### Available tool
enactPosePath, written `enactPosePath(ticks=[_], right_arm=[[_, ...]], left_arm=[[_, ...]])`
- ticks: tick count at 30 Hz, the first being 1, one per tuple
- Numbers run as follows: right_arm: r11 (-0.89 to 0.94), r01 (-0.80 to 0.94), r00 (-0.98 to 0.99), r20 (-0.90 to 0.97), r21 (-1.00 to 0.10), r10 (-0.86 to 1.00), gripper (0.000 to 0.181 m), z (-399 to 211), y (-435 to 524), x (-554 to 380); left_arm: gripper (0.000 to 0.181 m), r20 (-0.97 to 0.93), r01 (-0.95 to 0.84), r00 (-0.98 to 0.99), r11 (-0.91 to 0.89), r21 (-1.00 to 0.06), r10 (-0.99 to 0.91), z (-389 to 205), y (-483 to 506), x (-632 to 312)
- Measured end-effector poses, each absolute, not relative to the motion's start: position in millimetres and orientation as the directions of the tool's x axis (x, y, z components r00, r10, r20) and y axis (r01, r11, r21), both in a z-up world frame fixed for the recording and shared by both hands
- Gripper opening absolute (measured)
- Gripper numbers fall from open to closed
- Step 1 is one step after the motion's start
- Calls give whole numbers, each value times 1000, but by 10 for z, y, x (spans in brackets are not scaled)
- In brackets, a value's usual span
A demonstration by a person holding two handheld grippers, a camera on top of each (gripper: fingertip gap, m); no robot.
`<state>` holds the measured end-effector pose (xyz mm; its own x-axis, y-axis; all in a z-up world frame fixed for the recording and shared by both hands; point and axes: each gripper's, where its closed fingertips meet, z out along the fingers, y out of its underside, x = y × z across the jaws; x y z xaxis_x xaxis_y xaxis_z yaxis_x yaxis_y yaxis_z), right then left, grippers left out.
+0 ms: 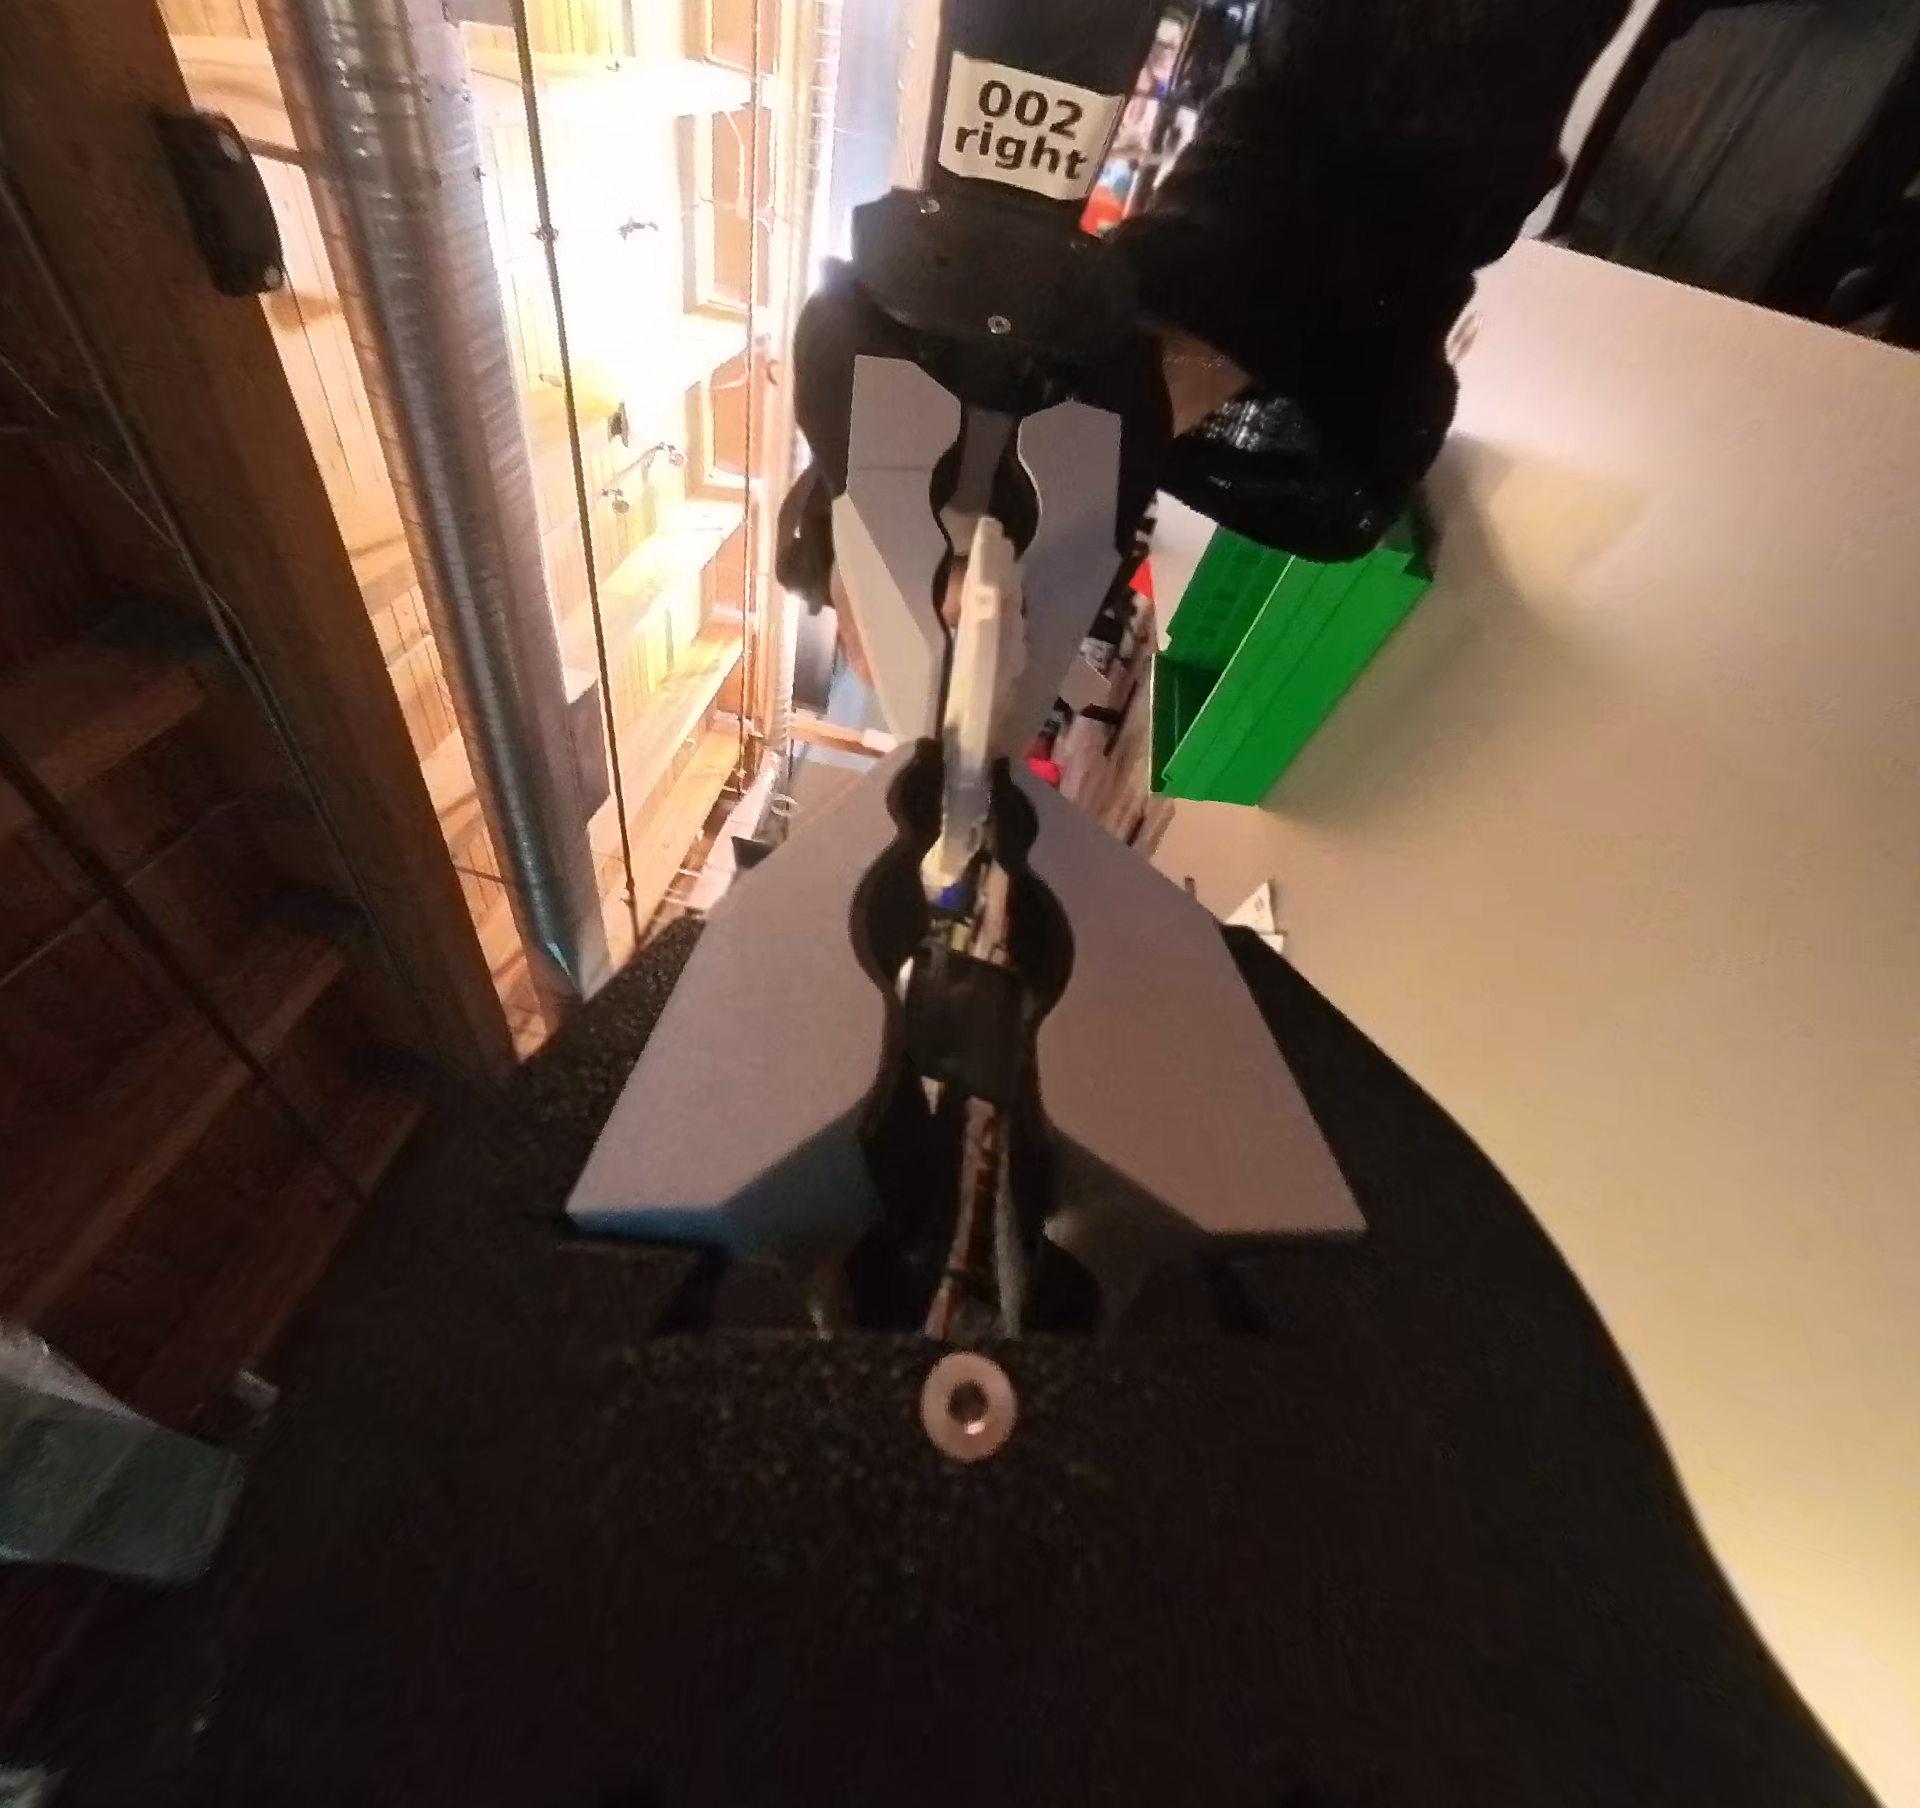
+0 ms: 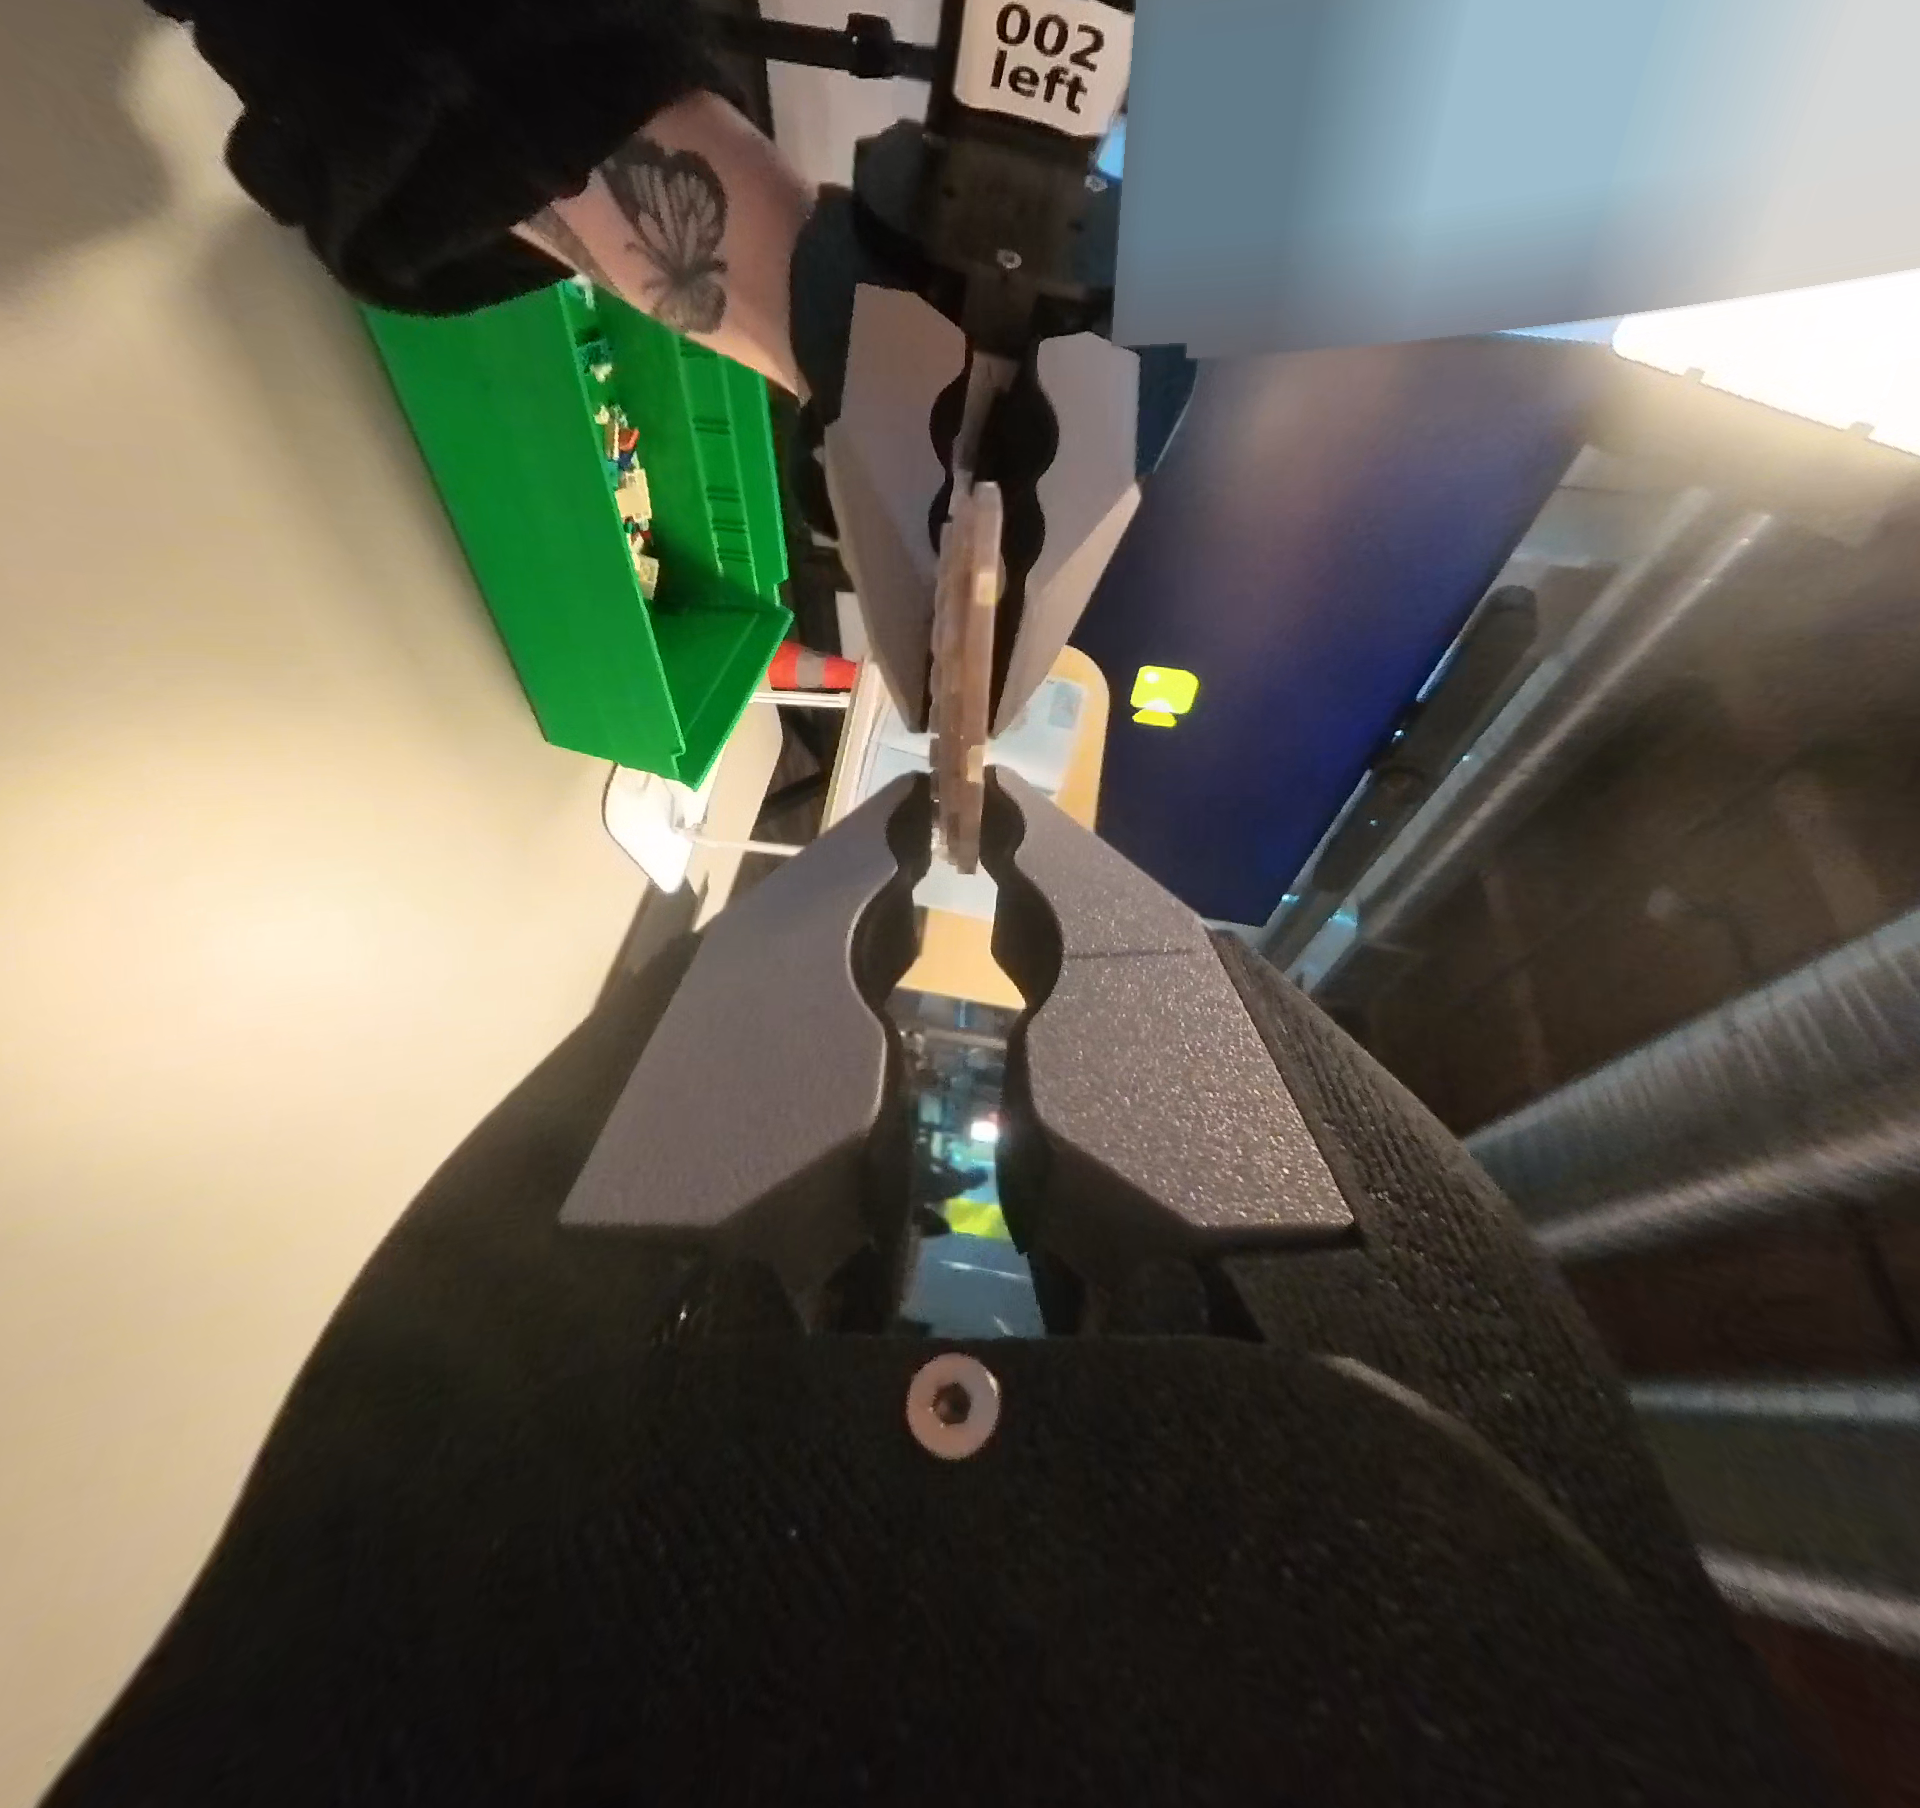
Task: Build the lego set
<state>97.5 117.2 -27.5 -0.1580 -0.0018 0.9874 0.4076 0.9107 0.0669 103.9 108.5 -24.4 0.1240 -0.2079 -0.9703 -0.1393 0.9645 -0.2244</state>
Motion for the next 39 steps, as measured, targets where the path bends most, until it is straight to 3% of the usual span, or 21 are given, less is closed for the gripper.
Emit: enactPosePath(ticks=[4, 6, 7, 10, 15, 19, 23, 27, 34, 39], right_arm=[[897, 438, -118, 985, -62, 126, 12, -297, 1319, 993], [885, 428, -103, 963, -182, 248, 37, -325, 1326, 999], [885, 395, -91, 948, -248, 306, 41, -314, 1280, 991], [882, 322, -53, 924, -343, 379, 31, -245, 1185, 975], [878, 325, -6, 927, -352, 374, 11, -184, 1239, 965], [861, 328, -26, 907, -389, 419, 7, -215, 1248, 953], [868, 354, -53, 919, -348, 391, 6, -264, 1288, 958], [844, 357, -43, 896, -400, 442, 6, -292, 1341, 957], [622, 432, 35, 702, -653, 712, 19, -423, 1668, 1052], [422, 456, 63, 502, -783, 862, 13, -674, 1805, 1099]], left_arm=[[6, -929, -169, 150, 917, -362, -339, -242, 1232, 1049], [6, -883, -157, 155, 871, -465, -444, -250, 1311, 1043], [6, -861, -149, 155, 850, -505, -484, -256, 1345, 1035], [6, -802, -124, 139, 793, -597, -582, -271, 1405, 1019], [6, -754, -107, 96, 746, -657, -650, -315, 1421, 1047], [6, -750, -108, 96, 742, -662, -655, -310, 1452, 1035], [6, -768, -151, 96, 753, -641, -634, -359, 1497, 1045], [6, -739, -155, 99, 723, -673, -667, -396, 1547, 1042], [6, -366, -36, 16, 366, -930, -930, -636, 1703, 1117], [6, -106, 23, -81, 104, -994, -991, -746, 1766, 1143]])
